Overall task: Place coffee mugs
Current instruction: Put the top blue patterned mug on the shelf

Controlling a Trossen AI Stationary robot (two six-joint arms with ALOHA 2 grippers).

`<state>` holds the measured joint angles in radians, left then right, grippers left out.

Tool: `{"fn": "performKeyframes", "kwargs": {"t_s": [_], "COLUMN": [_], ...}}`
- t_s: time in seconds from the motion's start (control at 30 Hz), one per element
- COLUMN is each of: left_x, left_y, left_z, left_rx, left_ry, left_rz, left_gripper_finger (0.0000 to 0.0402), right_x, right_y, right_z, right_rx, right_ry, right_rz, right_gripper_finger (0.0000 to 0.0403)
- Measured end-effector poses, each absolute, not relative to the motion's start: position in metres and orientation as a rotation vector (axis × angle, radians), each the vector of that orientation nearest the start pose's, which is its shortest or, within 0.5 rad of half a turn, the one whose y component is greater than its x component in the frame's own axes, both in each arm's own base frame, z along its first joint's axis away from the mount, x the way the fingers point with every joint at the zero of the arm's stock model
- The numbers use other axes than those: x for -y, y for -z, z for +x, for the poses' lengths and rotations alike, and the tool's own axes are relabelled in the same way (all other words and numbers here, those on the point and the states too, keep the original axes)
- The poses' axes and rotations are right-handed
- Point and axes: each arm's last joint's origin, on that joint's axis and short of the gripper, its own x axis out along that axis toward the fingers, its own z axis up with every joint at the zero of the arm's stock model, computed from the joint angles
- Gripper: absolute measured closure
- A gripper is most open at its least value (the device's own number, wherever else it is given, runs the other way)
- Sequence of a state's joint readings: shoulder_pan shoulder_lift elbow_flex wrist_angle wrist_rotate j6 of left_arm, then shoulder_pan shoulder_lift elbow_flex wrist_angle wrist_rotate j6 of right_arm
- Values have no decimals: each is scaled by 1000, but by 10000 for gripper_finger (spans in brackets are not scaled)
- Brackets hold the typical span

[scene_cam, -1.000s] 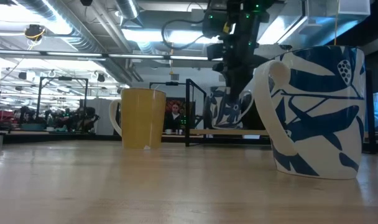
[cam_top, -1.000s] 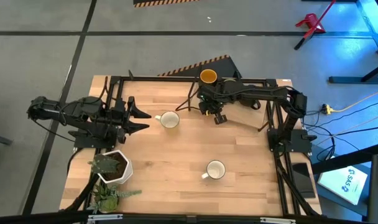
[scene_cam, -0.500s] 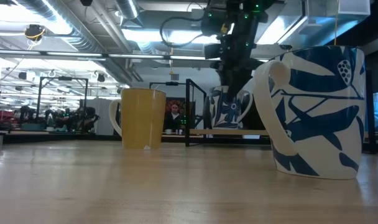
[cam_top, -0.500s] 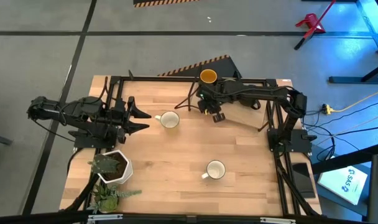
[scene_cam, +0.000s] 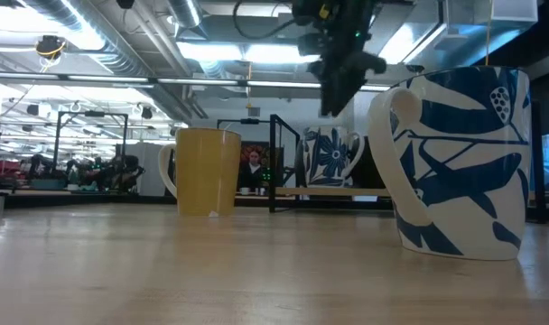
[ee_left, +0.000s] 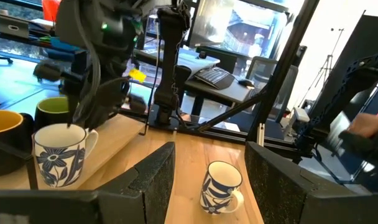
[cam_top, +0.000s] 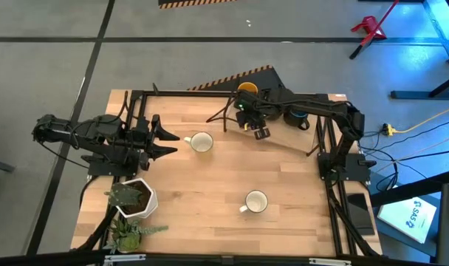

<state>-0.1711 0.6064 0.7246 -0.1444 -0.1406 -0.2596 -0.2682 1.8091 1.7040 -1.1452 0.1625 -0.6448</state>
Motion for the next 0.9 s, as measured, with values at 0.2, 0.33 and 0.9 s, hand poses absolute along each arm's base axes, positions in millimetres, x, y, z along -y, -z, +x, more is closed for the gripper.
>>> {"fn": "performKeyframes", "kwargs": {"t_s": [0.2, 0.33, 0.9], "left_x": [19, 19, 19], "left_y": [-340, -340, -340], "left_z": [134, 134, 134], "left_rx": [-30, -31, -33], "left_ry": [27, 32, 23], "left_rz": [-255, -255, -255], "left_gripper_finger": [213, 213, 213], "right_x": [76, 69, 84], "right_y": [-310, -289, -257], "right_z": [329, 321, 332], "right_rx": [-1465, -1553, -1447], "right_ry": [-27, -11, 51], "right_rz": [-484, -464, -562], "right_gripper_finger": [316, 384, 396]}}
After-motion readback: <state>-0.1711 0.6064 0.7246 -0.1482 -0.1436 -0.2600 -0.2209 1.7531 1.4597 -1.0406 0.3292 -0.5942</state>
